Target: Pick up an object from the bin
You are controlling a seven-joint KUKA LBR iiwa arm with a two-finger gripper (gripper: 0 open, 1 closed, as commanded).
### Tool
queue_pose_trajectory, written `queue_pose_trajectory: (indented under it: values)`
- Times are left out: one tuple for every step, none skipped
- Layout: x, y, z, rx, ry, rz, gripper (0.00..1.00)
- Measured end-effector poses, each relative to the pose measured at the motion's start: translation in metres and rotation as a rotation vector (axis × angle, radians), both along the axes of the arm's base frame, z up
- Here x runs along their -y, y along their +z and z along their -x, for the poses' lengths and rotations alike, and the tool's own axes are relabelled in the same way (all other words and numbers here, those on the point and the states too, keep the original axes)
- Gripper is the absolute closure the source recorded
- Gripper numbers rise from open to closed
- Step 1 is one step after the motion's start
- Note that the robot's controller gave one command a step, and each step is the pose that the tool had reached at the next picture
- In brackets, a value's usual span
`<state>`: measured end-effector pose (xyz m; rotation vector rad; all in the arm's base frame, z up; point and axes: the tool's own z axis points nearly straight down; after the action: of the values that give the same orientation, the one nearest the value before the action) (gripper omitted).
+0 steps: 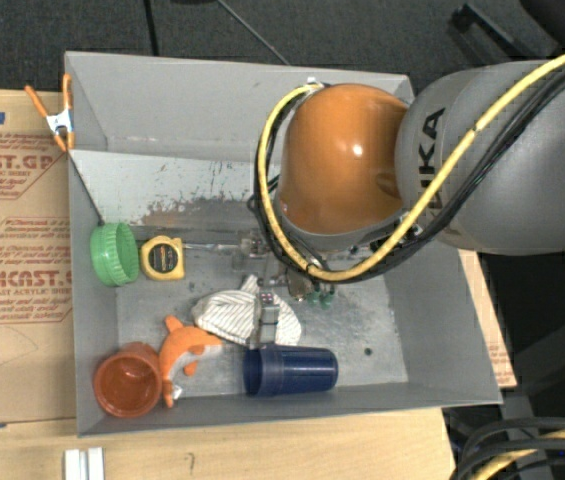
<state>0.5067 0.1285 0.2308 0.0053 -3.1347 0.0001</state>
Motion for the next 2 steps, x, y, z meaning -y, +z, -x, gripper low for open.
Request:
queue_pose_trajectory:
  values:
    - [0.0010, 0.0046, -0.0016, 0.008, -0.003, -0.001, 1.00]
    - [0.0010, 0.0046, -0.0016, 0.008, -0.003, -0.001, 1.00]
